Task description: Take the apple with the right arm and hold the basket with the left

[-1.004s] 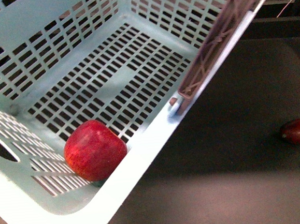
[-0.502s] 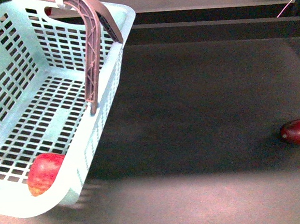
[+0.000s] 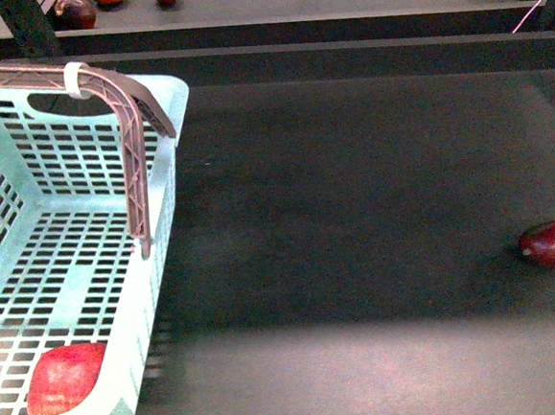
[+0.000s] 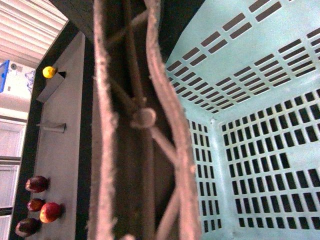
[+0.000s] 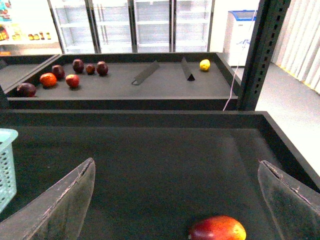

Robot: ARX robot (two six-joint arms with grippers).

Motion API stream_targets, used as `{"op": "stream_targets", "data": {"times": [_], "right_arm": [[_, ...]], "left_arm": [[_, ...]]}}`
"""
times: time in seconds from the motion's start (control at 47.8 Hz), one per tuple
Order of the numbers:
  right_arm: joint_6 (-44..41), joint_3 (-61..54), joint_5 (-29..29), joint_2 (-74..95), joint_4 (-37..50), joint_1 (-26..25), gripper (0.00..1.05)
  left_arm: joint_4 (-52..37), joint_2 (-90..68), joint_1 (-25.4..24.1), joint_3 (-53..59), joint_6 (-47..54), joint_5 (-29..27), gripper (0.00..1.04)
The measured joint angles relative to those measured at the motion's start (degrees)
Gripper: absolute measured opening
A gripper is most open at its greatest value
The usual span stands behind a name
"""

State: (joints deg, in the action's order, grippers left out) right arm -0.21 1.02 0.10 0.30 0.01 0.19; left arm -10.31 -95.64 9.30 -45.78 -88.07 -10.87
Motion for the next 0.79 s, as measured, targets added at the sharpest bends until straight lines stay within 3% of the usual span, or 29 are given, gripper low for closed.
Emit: {"op": "stream_targets", "data": {"times": [0.502,0.795], "right_arm": [[0.0,0.0,0.0,0.0,0.0,0.0,0.96],[0.0,0.0,0.0,0.0,0.0,0.0,0.96]], "left_arm": [[-2.32,-1.09,-0.57,3.3,-3.96,0.37,0.07],[3.1,1.44,-0.13,4.74,-4.15,-1.18,0.57]]}}
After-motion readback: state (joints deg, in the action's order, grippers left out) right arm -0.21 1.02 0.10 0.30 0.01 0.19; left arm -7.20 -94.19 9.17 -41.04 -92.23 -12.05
